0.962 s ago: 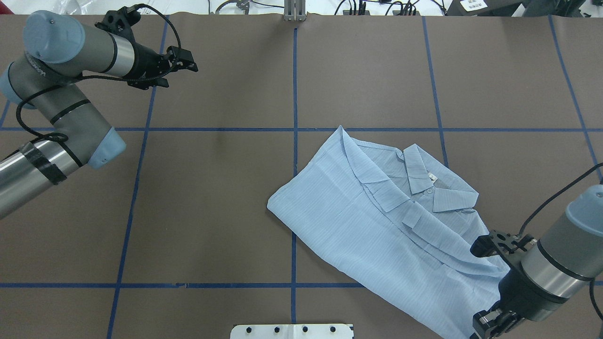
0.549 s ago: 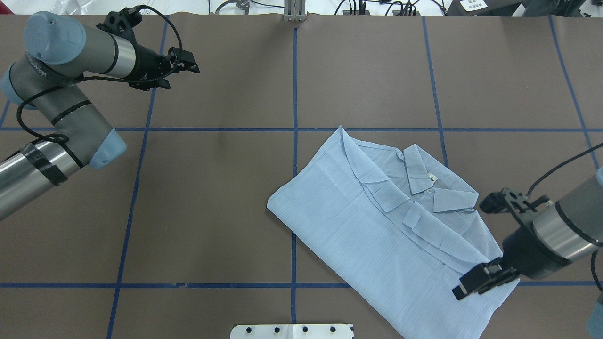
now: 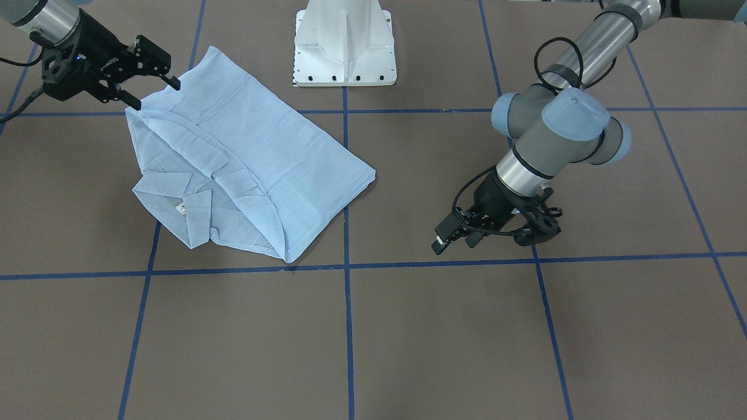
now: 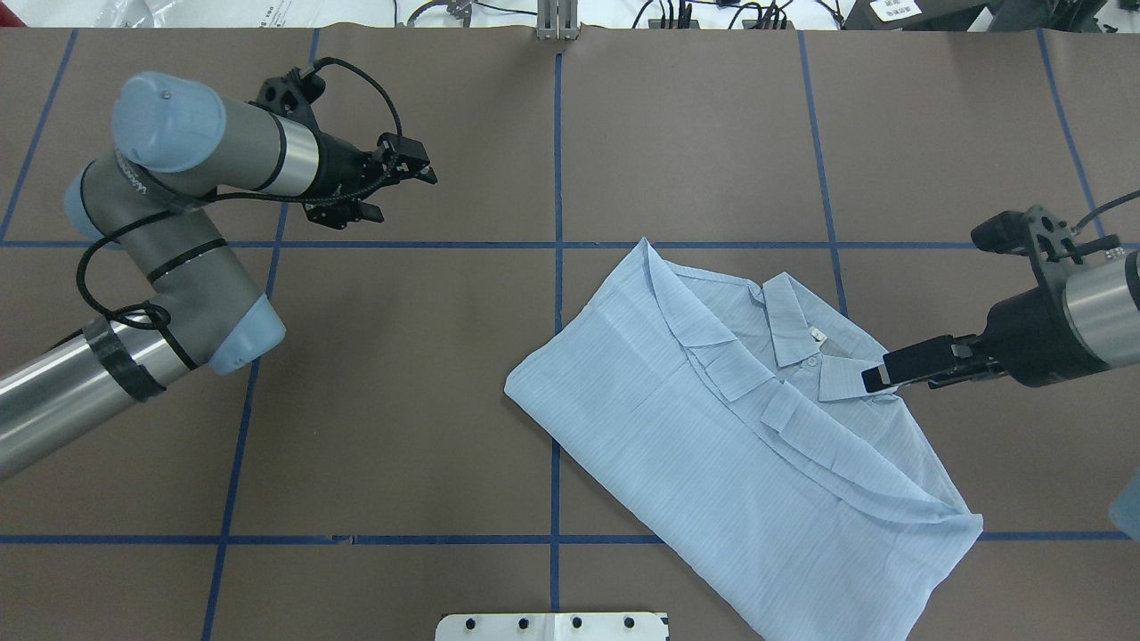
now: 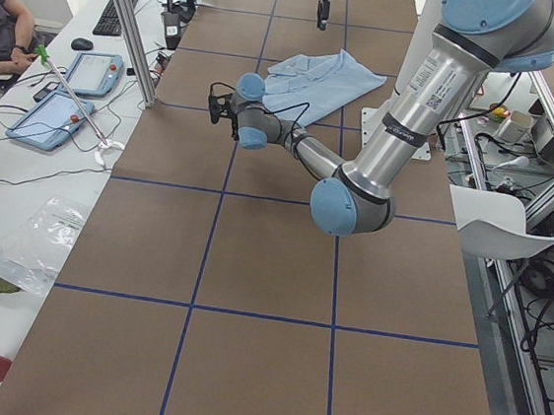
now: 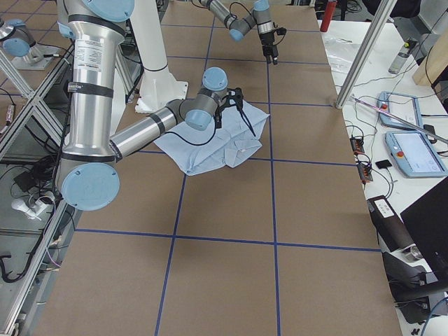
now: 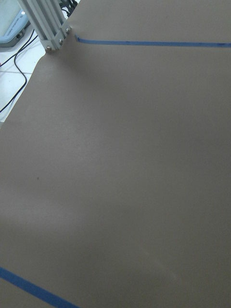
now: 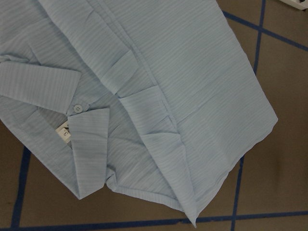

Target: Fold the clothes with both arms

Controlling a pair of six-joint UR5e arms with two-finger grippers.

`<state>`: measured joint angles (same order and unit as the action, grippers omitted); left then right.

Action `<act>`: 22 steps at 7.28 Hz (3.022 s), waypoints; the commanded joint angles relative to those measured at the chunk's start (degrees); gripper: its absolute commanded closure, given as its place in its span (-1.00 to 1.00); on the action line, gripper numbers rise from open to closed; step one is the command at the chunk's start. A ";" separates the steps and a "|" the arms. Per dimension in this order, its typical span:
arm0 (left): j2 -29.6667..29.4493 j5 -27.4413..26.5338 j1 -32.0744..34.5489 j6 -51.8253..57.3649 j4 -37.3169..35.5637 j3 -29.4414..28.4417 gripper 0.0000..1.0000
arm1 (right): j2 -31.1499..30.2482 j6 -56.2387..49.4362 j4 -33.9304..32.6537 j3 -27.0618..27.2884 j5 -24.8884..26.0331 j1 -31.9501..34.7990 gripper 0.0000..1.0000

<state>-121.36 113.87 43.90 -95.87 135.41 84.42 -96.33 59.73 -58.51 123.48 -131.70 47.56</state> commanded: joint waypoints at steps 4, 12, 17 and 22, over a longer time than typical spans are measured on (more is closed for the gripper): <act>-2.11 -12.50 -16.71 -16.77 -22.47 13.76 -0.99 | 0.09 -2.78 -0.03 -3.86 6.81 0.78 -1.00; -7.22 -17.28 -20.70 -18.91 -22.56 3.30 -0.99 | 0.79 -2.78 0.06 -5.18 7.43 0.43 -1.00; -7.66 -16.93 -20.79 -18.47 -27.92 4.17 -0.99 | 0.70 -2.78 0.06 -5.18 7.16 0.43 -1.00; -7.49 -16.05 -20.96 -18.04 -27.48 4.44 -0.77 | 0.44 -2.78 0.06 -5.18 7.16 0.52 -1.00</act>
<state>-129.00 97.79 22.98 -114.14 107.79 88.99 -95.78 56.95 -58.45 118.26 -124.54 48.07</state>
